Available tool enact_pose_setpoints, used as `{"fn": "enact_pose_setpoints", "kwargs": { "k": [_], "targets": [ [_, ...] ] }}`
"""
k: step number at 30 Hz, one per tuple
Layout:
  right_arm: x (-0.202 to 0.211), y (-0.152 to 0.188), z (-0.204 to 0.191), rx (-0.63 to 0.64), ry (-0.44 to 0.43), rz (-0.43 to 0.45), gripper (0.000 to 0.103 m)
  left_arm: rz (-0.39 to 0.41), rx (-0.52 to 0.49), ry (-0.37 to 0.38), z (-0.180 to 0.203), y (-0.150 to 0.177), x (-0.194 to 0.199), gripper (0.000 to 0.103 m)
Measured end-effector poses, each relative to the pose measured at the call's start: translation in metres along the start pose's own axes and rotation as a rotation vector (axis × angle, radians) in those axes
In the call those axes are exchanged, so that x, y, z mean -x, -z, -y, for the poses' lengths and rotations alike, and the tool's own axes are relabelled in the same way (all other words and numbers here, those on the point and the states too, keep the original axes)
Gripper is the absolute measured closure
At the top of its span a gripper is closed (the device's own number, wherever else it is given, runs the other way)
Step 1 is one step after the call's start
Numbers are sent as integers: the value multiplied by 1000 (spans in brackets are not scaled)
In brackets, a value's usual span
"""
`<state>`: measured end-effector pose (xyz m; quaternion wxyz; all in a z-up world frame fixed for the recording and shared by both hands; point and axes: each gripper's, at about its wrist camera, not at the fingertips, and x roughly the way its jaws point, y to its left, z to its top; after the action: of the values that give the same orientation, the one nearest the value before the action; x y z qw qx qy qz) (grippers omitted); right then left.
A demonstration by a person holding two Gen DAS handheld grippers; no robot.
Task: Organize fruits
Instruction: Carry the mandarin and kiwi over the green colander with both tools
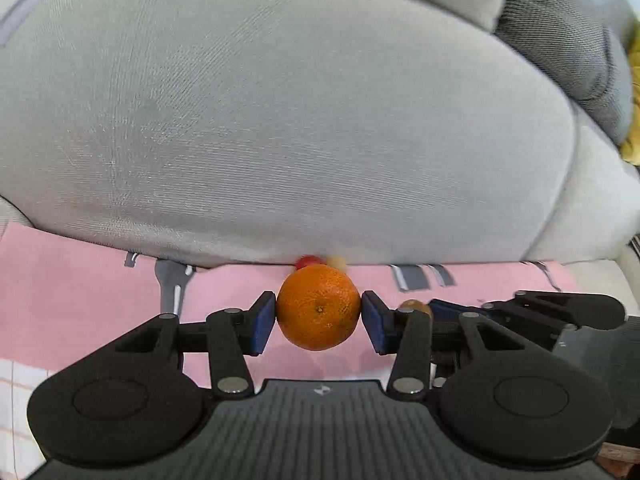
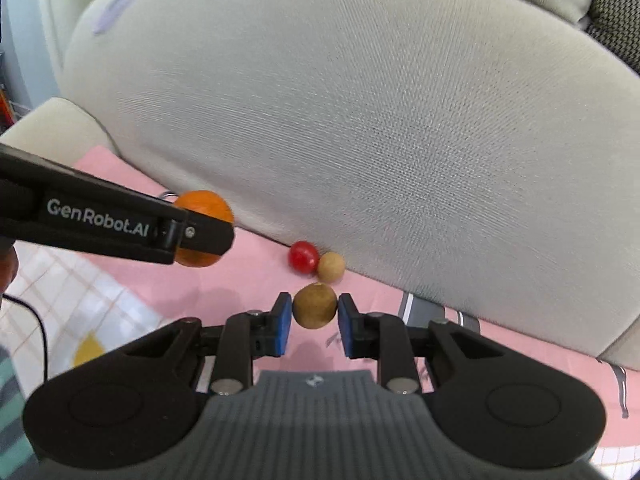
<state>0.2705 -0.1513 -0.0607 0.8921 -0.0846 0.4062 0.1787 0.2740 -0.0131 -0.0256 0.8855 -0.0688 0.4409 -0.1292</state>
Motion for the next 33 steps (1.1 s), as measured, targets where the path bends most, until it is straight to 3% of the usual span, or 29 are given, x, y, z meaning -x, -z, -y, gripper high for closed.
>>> {"fn": "enact_pose_setpoints", "kwargs": {
  "k": [10, 20, 33],
  "targets": [
    [64, 34, -7, -47, -29, 39, 82, 12, -71, 33, 55, 28, 58, 50],
    [107, 80, 7, -100, 21, 48, 82, 6, -183, 86, 112, 53, 69, 50],
    [124, 122, 47, -216, 104, 38, 82, -84, -325, 145, 165, 73, 50, 50]
  ]
}}
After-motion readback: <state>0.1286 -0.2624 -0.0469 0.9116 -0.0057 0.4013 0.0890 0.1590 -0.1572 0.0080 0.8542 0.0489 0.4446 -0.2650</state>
